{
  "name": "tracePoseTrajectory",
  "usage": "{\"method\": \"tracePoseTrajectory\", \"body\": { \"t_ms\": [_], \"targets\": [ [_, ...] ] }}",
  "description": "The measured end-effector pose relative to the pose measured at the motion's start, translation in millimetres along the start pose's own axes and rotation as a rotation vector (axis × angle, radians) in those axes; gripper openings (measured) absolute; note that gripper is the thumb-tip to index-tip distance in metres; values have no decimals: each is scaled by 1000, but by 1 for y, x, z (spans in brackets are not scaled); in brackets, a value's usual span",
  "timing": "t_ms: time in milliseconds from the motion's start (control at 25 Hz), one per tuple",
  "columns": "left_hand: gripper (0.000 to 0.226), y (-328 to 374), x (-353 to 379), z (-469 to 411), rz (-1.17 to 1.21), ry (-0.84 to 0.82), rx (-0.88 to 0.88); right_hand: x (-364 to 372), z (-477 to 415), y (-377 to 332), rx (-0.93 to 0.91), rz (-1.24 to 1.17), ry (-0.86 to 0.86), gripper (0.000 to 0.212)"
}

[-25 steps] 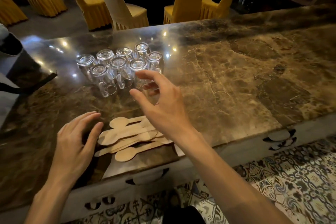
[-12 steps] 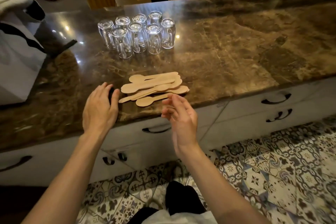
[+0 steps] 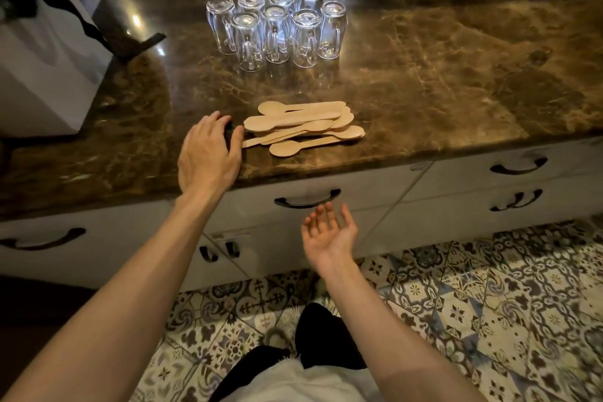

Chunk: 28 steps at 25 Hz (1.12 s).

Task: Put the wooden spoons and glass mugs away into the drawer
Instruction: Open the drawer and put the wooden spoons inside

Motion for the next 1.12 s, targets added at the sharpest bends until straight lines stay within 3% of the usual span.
{"method": "tracePoseTrajectory", "body": {
  "t_ms": [400,1120],
  "targets": [
    [48,-1,-1,-1,27,10,-18,16,-34,9,28,-114,67,34],
    [47,-1,-2,2,55,13,-22,24,-8,9,13,-99,57,43]
  ]
}}
Point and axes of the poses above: each hand's wrist, its own z-axis away from the middle knuckle, its own x-axis out of the palm, y = z × x, the point moved 2 cm from there along -z, towards the middle knuckle, and after that the axes turned 3 degrees about y, right-handed, at the moved point
